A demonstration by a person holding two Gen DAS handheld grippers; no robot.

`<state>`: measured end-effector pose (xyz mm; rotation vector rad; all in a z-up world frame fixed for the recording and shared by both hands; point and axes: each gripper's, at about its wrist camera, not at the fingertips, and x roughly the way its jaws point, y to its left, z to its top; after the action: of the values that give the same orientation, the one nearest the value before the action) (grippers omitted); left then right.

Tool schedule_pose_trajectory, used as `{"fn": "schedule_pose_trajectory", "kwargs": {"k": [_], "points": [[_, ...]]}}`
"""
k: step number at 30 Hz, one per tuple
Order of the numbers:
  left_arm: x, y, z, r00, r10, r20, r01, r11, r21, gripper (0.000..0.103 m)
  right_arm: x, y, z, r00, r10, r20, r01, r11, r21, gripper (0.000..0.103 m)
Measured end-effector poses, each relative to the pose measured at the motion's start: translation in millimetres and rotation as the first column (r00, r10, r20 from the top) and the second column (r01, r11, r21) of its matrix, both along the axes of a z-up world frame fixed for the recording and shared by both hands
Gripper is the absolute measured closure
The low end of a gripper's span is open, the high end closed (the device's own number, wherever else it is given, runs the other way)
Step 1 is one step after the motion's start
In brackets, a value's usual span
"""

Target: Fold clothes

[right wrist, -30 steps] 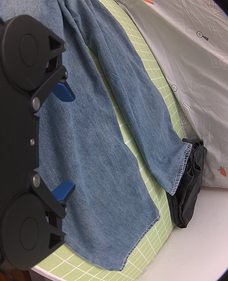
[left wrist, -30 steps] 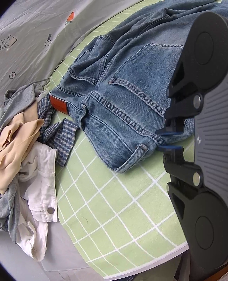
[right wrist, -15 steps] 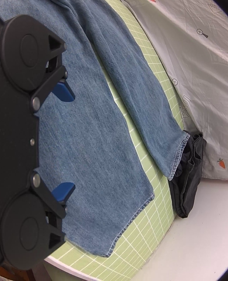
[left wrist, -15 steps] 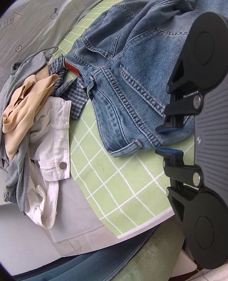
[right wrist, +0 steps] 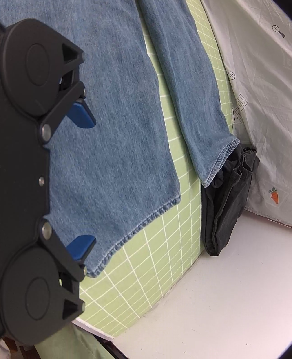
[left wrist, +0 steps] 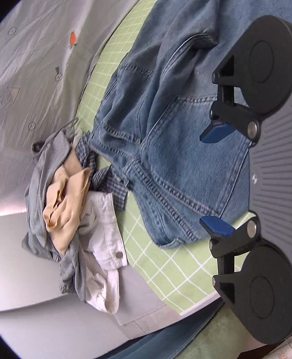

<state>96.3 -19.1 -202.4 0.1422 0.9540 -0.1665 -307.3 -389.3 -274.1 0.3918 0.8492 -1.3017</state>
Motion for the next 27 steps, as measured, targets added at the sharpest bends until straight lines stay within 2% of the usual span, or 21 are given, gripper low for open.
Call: {"fn": "schedule_pose_trajectory", "kwargs": {"k": [4,8,10,12,15,19,20,22,23,24,25,27], "points": [[-29,-48,-24,0.98,-0.183,-0.08,0.188,0.981,0.05,0.029,-22,-20,-5,0.999,-0.008,-0.032,0.007,1.0,-0.025,0.0],[-56,-87,-45,0.938,-0.32,-0.13,0.333,0.939,0.087,0.028,-44,-43,-12,0.998,-0.038,-0.041,0.037,0.999,-0.019,0.0],[-63,-94,-48,0.944,-0.314,-0.102,0.325,0.94,0.109,0.023,-54,-51,-13,0.998,-0.055,-0.008,0.055,0.998,-0.01,0.0],[-64,-95,-49,0.951,-0.293,-0.103,0.303,0.947,0.108,0.021,-62,-56,-15,0.998,-0.061,0.017,0.061,0.998,0.005,0.0],[-61,-91,-52,0.961,-0.256,-0.105,0.266,0.958,0.103,0.013,-68,-61,-21,0.996,-0.08,0.037,0.078,0.996,0.044,0.003],[-63,-88,-54,0.971,-0.222,-0.085,0.231,0.966,0.114,0.006,-82,-57,-24,0.972,-0.169,0.161,0.157,0.984,0.083,0.009],[-63,-88,-54,0.974,-0.209,-0.084,0.218,0.969,0.115,0.005,-85,-56,-25,0.963,-0.193,0.191,0.178,0.98,0.094,0.013],[-63,-88,-55,0.978,-0.189,-0.088,0.199,0.973,0.115,0.003,-89,-50,-24,0.95,-0.228,0.212,0.216,0.973,0.077,0.03],[-62,-87,-55,0.978,-0.186,-0.091,0.195,0.974,0.114,0.002,-89,-47,-22,0.953,-0.213,0.217,0.204,0.977,0.063,0.052],[-62,-87,-55,0.978,-0.183,-0.095,0.193,0.975,0.113,0.002,-89,-46,-21,0.955,-0.191,0.227,0.182,0.982,0.057,0.083],[-62,-87,-55,0.978,-0.183,-0.099,0.194,0.975,0.112,0.001,-89,-47,-19,0.959,-0.174,0.222,0.165,0.985,0.058,0.088],[-61,-85,-54,0.977,-0.182,-0.108,0.194,0.975,0.108,0.001,-88,-46,-17,0.968,-0.151,0.199,0.144,0.988,0.049,0.089]]}}
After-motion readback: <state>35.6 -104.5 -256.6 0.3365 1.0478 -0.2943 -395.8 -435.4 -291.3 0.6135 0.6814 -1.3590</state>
